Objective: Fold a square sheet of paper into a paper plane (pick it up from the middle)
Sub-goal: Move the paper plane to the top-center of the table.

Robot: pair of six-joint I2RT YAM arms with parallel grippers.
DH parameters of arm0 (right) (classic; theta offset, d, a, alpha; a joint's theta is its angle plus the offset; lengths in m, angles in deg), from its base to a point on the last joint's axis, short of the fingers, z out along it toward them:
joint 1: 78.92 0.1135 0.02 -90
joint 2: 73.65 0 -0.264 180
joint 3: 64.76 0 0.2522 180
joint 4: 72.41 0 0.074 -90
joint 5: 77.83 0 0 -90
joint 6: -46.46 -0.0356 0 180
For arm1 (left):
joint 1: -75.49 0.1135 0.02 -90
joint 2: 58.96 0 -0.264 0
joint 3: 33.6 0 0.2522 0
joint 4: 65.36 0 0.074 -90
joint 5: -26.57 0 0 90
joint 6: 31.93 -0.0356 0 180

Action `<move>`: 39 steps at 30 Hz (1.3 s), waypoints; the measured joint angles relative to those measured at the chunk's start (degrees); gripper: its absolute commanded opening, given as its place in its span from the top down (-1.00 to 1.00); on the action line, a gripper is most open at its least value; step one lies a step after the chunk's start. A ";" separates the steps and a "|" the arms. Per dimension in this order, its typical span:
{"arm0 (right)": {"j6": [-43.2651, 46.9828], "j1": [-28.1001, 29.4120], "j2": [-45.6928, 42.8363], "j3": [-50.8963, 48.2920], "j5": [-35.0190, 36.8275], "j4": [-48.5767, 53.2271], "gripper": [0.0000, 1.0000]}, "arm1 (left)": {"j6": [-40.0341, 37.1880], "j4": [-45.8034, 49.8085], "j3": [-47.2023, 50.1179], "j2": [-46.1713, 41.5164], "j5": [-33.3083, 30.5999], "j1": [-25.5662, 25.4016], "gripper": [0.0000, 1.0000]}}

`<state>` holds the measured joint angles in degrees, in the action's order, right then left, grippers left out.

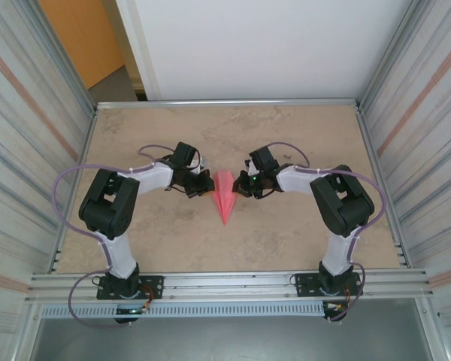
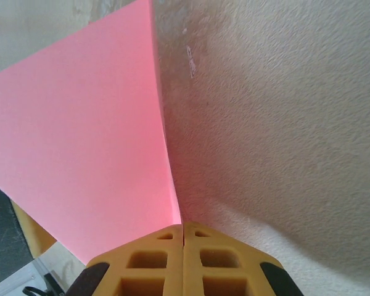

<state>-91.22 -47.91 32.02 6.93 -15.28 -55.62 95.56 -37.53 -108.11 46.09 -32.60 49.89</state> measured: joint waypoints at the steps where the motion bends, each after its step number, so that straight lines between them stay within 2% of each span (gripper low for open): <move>1: 0.02 -0.22 -0.26 -0.11 0.04 0.04 1.00 | -0.04 0.28 0.00 -0.04 -0.37 0.04 0.90; 10: 0.00 -0.76 -2.05 -0.87 0.39 0.02 1.00 | 0.09 0.57 1.99 -2.95 -1.99 0.52 0.83; 24: -0.28 -0.76 -0.37 -2.34 -0.07 -0.44 0.97 | 0.70 0.31 4.00 -2.82 -2.19 0.52 0.75; 39: -1.36 -0.76 0.72 -2.34 -0.04 0.09 0.95 | -0.02 4.81 2.80 -1.46 -5.29 0.52 0.59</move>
<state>-92.58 -48.68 32.74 4.59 -15.32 -55.53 95.54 -32.72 -105.32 44.63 -37.89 50.41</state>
